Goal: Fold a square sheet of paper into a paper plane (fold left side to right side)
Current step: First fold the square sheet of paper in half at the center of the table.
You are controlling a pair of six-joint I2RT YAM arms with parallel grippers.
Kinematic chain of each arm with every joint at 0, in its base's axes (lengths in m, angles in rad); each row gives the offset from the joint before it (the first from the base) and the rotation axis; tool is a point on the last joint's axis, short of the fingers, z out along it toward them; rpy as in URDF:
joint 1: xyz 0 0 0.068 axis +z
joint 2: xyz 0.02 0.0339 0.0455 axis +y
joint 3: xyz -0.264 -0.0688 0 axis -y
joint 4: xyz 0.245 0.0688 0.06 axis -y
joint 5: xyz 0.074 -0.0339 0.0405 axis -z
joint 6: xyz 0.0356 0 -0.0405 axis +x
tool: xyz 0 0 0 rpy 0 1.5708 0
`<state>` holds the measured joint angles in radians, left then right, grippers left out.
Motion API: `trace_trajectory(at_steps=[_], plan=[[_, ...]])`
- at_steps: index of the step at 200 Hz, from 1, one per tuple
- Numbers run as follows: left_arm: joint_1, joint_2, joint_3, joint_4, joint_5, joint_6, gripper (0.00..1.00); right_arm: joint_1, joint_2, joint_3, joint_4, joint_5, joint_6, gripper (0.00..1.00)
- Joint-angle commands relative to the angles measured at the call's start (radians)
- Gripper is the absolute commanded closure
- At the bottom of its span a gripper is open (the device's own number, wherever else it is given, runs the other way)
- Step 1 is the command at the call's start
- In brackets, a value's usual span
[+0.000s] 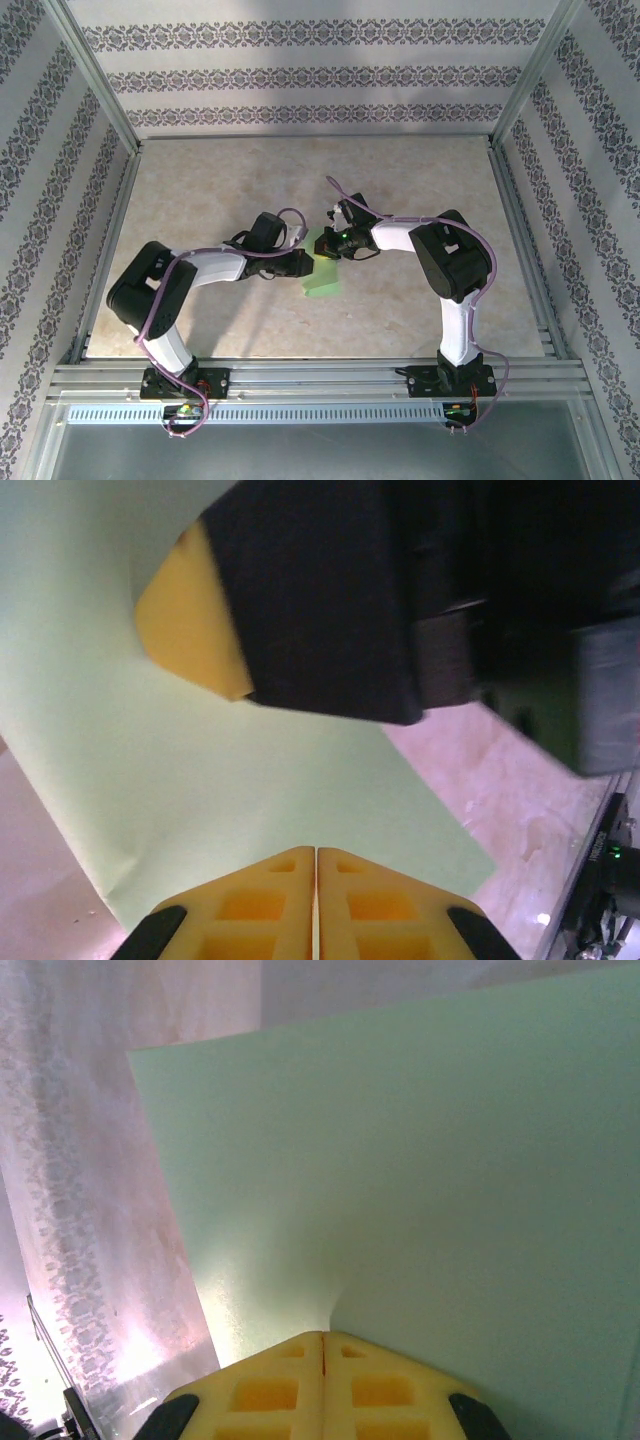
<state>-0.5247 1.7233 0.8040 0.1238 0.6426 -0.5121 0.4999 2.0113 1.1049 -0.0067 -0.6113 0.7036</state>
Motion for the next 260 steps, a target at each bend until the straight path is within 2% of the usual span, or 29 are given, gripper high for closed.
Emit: trace_trajectory(at_steps=[1, 60, 171, 234, 260], plan=[[-0.020, 0.051, 0.009, 0.033, 0.038, -0.016, 0.89, -0.003, 0.026, -0.029, -0.085, 0.071, -0.021, 1.00], [-0.029, 0.061, -0.019, -0.043, 0.030, 0.031, 0.89, 0.000, 0.029, -0.030, -0.086, 0.074, -0.023, 1.00], [-0.058, -0.095, -0.172, -0.148, 0.013, 0.064, 0.89, -0.003, 0.039, -0.033, -0.083, 0.074, -0.029, 1.00], [-0.056, -0.138, -0.159, -0.155, 0.020, 0.057, 0.89, 0.000, 0.036, -0.032, -0.081, 0.065, -0.029, 1.00], [-0.022, -0.198, -0.118, -0.165, 0.040, 0.052, 0.89, 0.003, 0.031, -0.032, -0.081, 0.062, -0.032, 1.00]])
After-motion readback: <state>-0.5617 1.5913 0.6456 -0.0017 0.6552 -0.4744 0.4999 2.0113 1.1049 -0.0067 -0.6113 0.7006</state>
